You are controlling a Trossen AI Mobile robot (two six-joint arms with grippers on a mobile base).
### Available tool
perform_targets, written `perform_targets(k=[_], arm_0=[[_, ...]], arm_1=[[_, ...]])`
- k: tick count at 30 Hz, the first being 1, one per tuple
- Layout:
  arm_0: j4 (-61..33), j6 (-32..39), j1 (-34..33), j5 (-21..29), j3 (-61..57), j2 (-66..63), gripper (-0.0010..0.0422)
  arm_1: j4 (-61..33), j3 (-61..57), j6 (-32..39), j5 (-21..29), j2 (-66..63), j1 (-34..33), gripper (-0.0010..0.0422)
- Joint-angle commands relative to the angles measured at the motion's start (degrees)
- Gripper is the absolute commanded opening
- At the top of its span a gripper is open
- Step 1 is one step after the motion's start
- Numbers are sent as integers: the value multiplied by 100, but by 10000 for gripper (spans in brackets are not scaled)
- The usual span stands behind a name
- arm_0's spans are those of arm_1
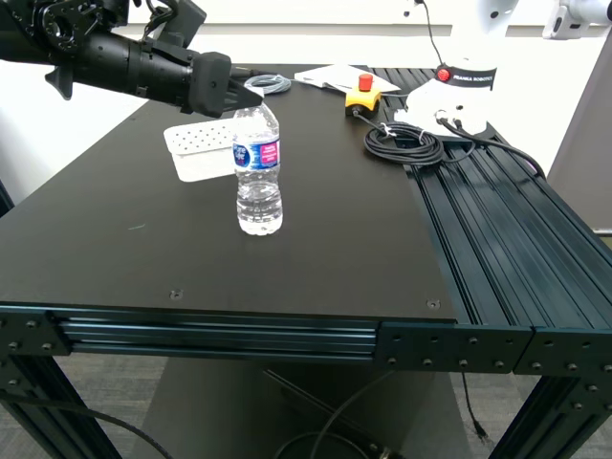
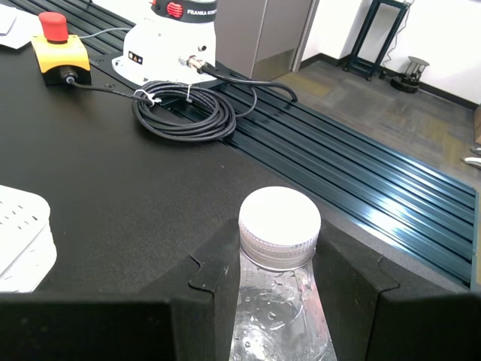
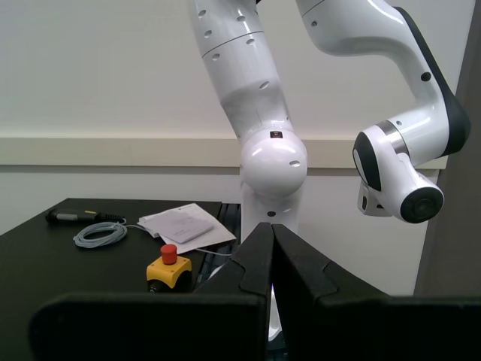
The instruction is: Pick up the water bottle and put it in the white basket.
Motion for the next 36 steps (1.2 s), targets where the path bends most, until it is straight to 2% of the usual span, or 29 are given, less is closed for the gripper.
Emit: perform_targets(k=[1,5,11,17,21,26,29,36], arm_0=[[15,15,-2,11,7,-2,1],[17,15,-2,11,7,-2,1],[26,15,-2,11,7,-2,1],[17,13,-2,11,7,-2,1],[15,15,-2,11,7,-2,1],[15,15,-2,11,7,-2,1],[13,15,-2,11,7,-2,1],[4,15,-2,11,7,-2,1]], arm_1=[[-254,201,50,-144,-11,0,-2],[-339,984,42,-317,-4,55,-1],[-1513,2439,409,-623,44,428,-1],[-1814,2710,588,-876,44,1150,-1],[-1816,2710,586,-820,44,1537,-1],[-1685,2809,610,-590,286,1589,-1],[-1777,3239,299,-514,846,1580,-1],[-1836,4227,219,-400,1388,1576,-1]])
